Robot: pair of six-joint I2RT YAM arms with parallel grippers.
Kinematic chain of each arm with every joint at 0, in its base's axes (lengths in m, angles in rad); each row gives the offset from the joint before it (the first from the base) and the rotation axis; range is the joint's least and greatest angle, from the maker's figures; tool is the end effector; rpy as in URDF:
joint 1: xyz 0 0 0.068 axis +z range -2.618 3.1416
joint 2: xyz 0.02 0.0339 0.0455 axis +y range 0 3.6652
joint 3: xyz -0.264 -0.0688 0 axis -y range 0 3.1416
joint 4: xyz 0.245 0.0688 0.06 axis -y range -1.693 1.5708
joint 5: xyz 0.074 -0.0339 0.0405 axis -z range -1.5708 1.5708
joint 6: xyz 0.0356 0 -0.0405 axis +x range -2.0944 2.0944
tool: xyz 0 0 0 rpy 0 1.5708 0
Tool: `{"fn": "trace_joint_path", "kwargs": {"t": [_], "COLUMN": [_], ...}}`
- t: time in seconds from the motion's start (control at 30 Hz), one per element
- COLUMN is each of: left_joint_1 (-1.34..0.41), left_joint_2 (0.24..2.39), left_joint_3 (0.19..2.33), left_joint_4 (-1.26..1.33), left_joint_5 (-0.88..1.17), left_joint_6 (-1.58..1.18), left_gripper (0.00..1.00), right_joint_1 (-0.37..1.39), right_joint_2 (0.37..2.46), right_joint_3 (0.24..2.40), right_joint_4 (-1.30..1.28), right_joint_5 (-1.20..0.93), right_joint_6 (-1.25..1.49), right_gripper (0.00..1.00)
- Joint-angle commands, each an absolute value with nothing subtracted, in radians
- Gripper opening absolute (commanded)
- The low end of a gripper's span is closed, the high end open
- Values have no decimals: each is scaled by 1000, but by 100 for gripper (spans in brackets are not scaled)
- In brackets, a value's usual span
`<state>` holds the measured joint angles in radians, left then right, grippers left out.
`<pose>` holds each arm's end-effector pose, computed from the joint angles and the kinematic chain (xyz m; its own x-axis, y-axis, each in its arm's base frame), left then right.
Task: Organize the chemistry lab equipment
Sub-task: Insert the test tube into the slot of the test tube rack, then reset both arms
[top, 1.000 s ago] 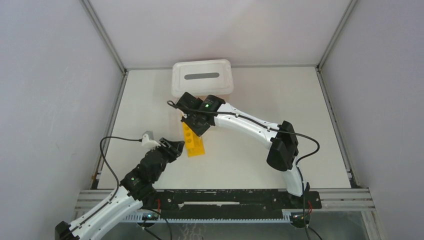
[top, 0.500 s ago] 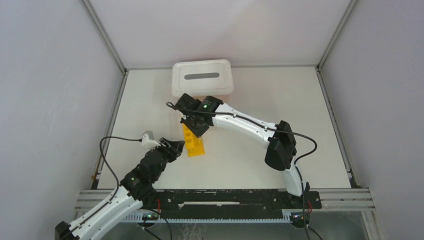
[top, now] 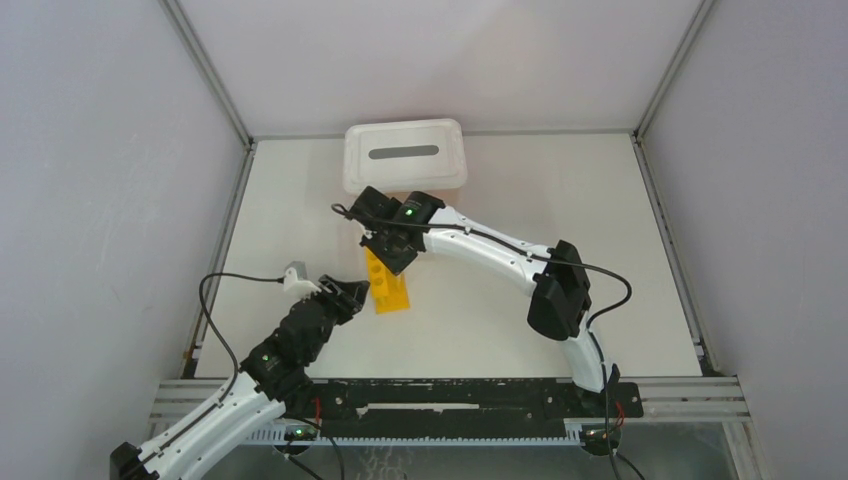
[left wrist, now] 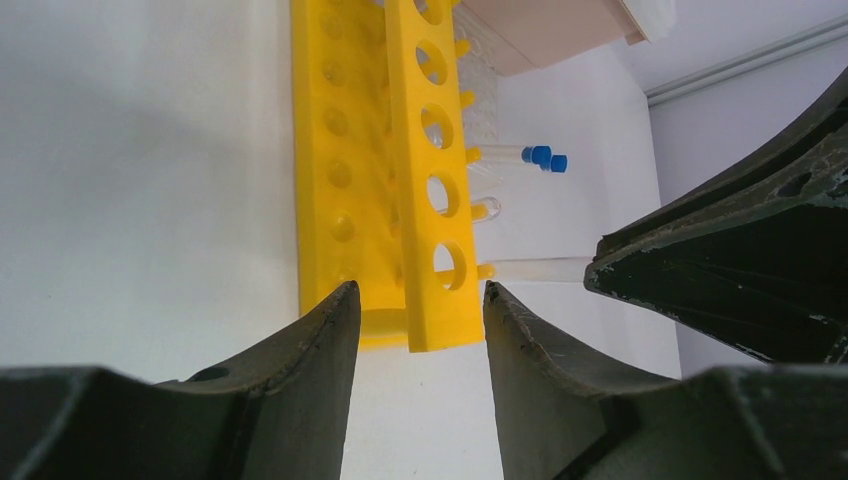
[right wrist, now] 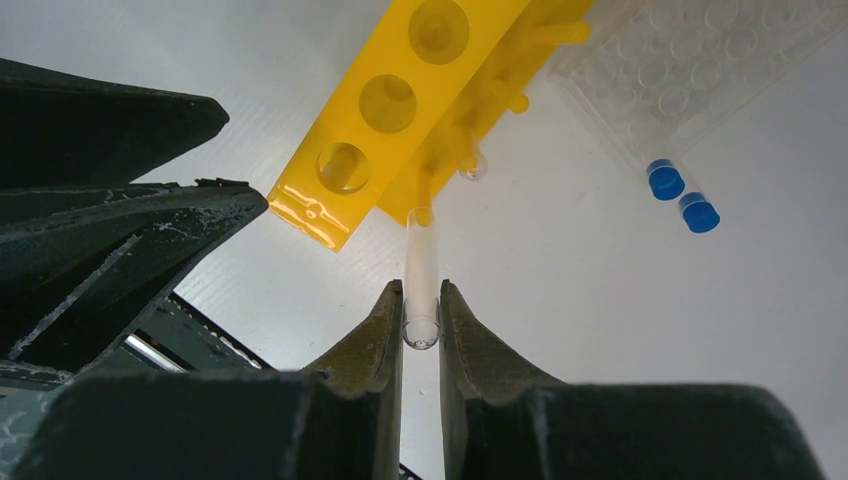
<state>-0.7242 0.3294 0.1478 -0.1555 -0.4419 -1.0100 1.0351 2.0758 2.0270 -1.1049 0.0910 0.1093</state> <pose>0.1016 -0.0696 0.1785 -0.3829 -0.6833 -0.6217 -0.0520 0.6879 -0.7239 0.2272 0.3765 0.2925 -0.5553 -0.7226 -0.4117 -0.7817 0.6225 -0.0384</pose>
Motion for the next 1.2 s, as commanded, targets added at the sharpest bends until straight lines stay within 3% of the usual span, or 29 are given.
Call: {"fn": "trace_joint_path", "kwargs": {"t": [0.0,0.53,0.73,0.83,1.17], "left_joint_1": [-728,-726,-727,-726,-726], "left_joint_2": [340,344,346,346,321], "left_joint_3": [204,193,188,189,192], "left_joint_4": [-104,-87,-80,-80,-114], "left_joint_5": [-442,-440,-437,-436,-455], "left_joint_6": [-986,-989,-989,-988,-986], "left_gripper": [53,54,54,55,55], "right_joint_1": [1031,1021,1022,1022,1012], "right_joint_2": [2088,2132,2139,2139,2038], "right_joint_3": [2085,2120,2133,2140,2066], "right_joint_4": [-1101,-1145,-1152,-1150,-1075], "right_joint_5": [81,81,81,81,159], "right_joint_6": [107,106,106,105,152], "right_gripper": [12,17,42,47,48]}}
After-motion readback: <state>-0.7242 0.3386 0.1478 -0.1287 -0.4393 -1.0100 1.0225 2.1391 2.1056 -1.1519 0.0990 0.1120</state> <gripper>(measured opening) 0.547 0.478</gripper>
